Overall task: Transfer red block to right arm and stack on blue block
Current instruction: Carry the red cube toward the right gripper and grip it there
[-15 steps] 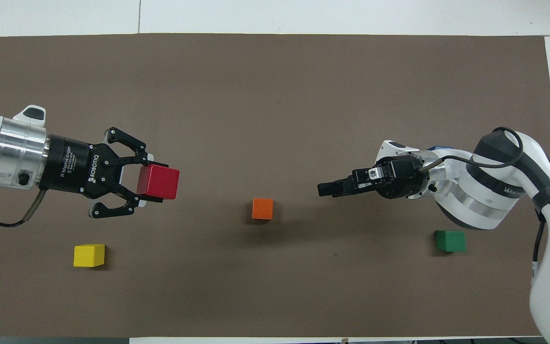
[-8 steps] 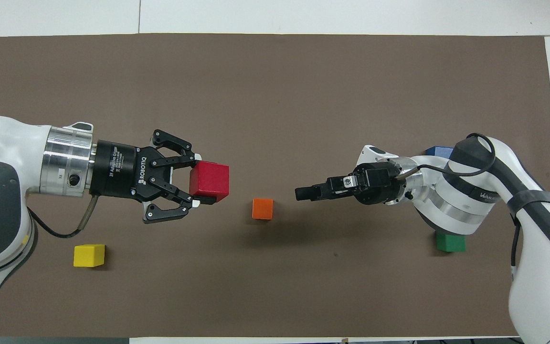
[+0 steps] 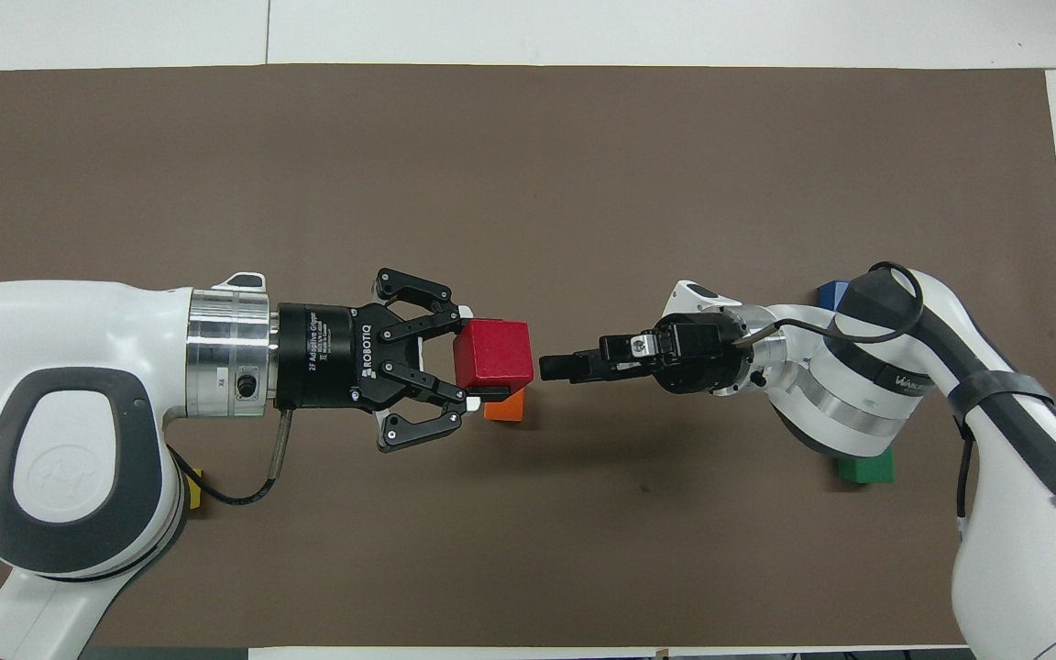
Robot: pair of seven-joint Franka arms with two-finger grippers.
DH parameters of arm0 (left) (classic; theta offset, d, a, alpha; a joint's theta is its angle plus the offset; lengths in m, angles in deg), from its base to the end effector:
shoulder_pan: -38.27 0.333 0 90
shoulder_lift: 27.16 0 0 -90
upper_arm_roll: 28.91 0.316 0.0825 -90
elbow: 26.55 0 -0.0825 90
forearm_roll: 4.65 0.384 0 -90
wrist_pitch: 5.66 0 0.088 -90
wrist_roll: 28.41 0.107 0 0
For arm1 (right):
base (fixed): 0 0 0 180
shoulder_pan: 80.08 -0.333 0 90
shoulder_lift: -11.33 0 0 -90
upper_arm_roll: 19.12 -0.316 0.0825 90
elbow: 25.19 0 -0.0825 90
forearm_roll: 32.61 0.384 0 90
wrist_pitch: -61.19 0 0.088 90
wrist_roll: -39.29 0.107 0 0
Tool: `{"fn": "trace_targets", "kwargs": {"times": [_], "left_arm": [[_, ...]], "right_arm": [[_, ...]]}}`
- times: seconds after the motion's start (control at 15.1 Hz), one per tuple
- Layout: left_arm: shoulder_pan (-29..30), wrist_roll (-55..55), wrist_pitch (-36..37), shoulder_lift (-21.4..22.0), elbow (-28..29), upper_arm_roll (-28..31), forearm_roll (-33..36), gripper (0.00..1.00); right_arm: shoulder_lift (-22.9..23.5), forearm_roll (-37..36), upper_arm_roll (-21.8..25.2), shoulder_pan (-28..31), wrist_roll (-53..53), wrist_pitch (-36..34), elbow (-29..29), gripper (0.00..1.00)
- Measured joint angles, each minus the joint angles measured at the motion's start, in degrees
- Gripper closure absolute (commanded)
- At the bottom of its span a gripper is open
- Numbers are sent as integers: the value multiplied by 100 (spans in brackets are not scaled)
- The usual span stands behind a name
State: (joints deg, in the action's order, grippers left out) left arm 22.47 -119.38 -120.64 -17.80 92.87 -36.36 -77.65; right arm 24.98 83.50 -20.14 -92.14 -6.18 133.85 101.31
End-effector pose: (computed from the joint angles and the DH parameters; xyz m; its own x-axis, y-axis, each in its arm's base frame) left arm 0.4637 -0.2653 0.5427 -0.1969 0.4152 -0.8882 0.9788 0.0308 -0.2027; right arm 0.5009 0.2343 0.3754 0.9938 0.1012 -0.0453 -0.0898 0.4956 -0.8639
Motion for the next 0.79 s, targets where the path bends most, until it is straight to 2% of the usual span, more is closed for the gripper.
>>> {"fn": "trace_targets", "kwargs": {"times": [0.33,0.79], "left_arm": [[-542,100,-891,366,281,-6,-4,100],[-687,724,-1135,438,469,0,-4,100]], "right_arm": [[0,293,1,-250,-99,225,-1,0],[0,401,5,-365,-139,390,-17,0]]}}
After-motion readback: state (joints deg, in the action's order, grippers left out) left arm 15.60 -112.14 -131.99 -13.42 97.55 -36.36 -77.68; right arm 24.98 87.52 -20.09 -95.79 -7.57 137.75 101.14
